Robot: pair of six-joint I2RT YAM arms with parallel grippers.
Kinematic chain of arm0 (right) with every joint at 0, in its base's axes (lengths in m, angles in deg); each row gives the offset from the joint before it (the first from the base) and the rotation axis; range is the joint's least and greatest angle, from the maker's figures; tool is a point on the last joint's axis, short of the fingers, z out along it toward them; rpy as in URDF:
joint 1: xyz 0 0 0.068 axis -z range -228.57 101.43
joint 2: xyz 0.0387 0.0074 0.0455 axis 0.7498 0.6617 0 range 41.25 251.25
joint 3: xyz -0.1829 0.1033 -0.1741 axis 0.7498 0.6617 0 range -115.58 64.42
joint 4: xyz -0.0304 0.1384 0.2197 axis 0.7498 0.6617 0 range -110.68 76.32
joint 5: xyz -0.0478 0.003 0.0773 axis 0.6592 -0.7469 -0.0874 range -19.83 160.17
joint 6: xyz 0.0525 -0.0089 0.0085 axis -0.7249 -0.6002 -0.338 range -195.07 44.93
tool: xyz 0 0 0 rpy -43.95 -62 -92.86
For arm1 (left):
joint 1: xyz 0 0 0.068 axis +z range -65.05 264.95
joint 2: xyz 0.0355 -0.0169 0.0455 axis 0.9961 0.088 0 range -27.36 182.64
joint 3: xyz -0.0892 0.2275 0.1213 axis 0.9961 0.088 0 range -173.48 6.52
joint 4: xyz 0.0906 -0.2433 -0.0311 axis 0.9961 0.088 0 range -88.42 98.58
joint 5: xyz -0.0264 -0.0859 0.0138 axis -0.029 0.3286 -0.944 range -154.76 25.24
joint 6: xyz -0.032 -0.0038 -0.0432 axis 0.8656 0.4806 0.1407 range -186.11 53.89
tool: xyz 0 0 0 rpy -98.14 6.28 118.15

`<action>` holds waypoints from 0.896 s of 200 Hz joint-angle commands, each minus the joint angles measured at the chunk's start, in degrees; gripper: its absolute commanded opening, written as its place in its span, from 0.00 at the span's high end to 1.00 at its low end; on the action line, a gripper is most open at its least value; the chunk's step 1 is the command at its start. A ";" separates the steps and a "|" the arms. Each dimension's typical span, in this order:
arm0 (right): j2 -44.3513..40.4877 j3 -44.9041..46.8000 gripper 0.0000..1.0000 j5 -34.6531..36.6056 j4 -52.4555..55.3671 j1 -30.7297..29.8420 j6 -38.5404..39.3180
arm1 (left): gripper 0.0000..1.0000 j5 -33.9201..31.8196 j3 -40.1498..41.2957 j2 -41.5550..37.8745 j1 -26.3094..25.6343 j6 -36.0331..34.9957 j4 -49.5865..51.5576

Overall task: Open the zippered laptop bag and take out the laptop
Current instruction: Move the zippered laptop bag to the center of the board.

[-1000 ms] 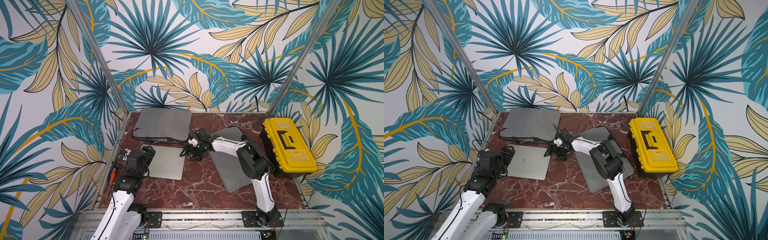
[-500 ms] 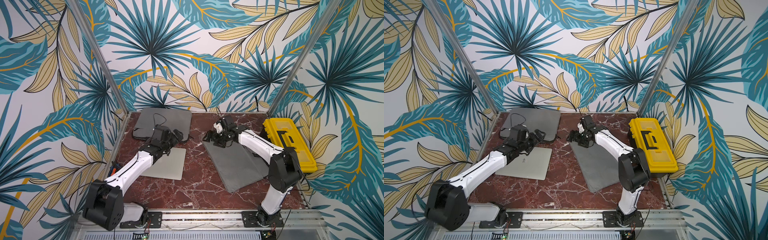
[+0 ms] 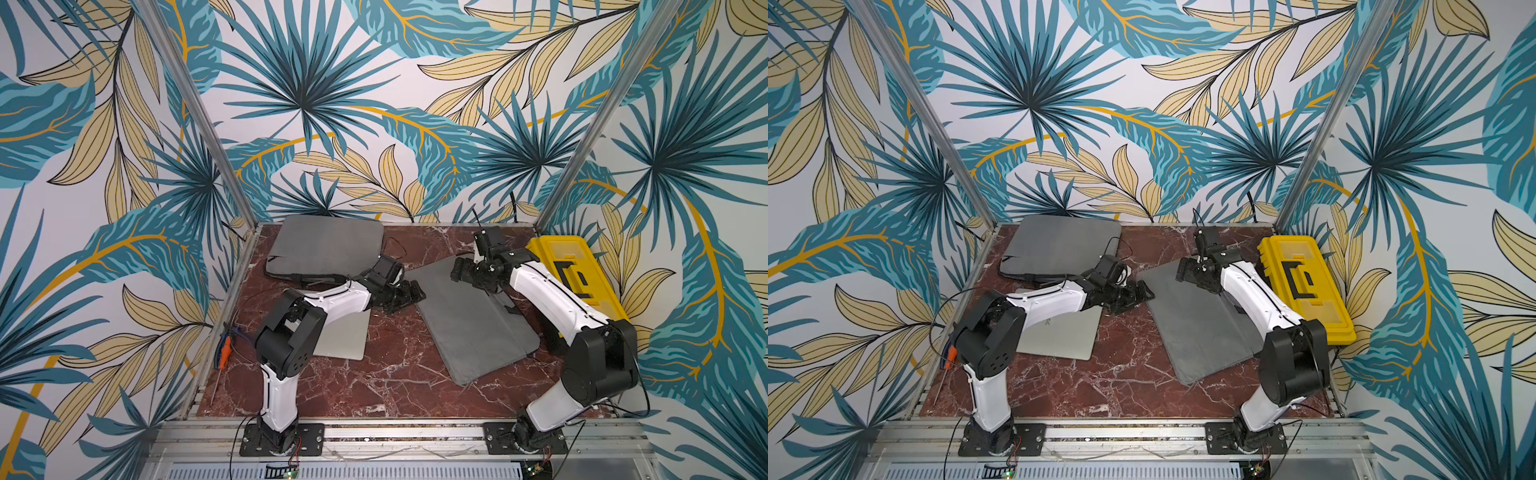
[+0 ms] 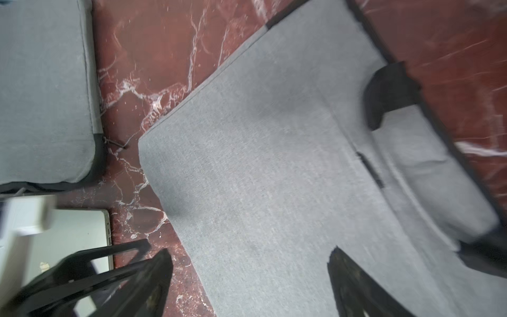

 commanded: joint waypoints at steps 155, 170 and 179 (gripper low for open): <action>-13.54 14.42 0.00 -0.33 -15.76 5.73 -0.94 | 0.87 1.63 -18.93 18.16 1.18 -4.21 5.23; -13.30 14.10 0.00 0.77 -14.56 6.05 -0.53 | 0.95 -0.02 -18.93 18.15 2.92 -4.58 5.74; -13.21 14.25 0.00 1.12 -14.07 6.13 -0.65 | 0.96 -0.92 -18.93 17.83 4.13 -5.03 6.04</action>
